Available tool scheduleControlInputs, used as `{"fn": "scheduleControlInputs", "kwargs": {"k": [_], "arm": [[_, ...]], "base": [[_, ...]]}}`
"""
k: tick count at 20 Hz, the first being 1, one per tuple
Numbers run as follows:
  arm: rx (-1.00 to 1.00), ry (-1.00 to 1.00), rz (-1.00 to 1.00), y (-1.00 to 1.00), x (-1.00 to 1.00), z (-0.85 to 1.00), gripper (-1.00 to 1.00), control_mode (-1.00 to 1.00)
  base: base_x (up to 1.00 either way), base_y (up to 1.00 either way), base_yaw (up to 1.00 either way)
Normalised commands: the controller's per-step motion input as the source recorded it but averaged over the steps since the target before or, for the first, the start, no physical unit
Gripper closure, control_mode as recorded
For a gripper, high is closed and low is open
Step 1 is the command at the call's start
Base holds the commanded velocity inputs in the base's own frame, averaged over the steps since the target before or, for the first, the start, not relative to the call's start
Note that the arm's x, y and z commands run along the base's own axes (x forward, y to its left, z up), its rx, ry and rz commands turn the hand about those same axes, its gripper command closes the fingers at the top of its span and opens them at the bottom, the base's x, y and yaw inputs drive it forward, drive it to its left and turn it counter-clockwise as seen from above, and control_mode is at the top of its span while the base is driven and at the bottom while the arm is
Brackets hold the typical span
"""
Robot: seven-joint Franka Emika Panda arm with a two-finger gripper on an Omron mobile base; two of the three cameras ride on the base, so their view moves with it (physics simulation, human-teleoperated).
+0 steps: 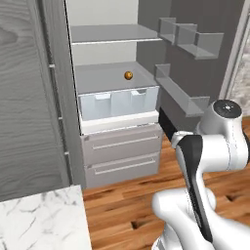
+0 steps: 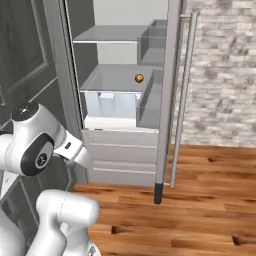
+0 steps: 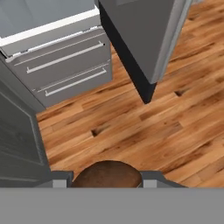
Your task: Pick mushroom from the fridge and place it on the plate on the counter.
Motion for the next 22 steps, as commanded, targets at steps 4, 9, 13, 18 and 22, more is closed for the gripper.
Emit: {"fn": "scheduleControlInputs", "kwargs": {"k": [4,9,13,18,22], "arm": [[0.00,0.00,0.00,0.00,0.00,0.00,1.00,1.00],[0.00,0.00,0.00,0.00,0.00,0.00,1.00,1.00],[0.00,0.00,0.00,0.00,0.00,0.00,1.00,1.00],[0.00,0.00,0.00,0.00,0.00,0.00,1.00,1.00],[0.00,0.00,0.00,0.00,0.00,0.00,1.00,1.00]], "base": [[-0.38,-0.31,0.33],[-0.28,-0.51,0.53],[0.00,-0.84,0.57],[0.00,-0.61,0.58],[0.00,0.15,0.52]]}}
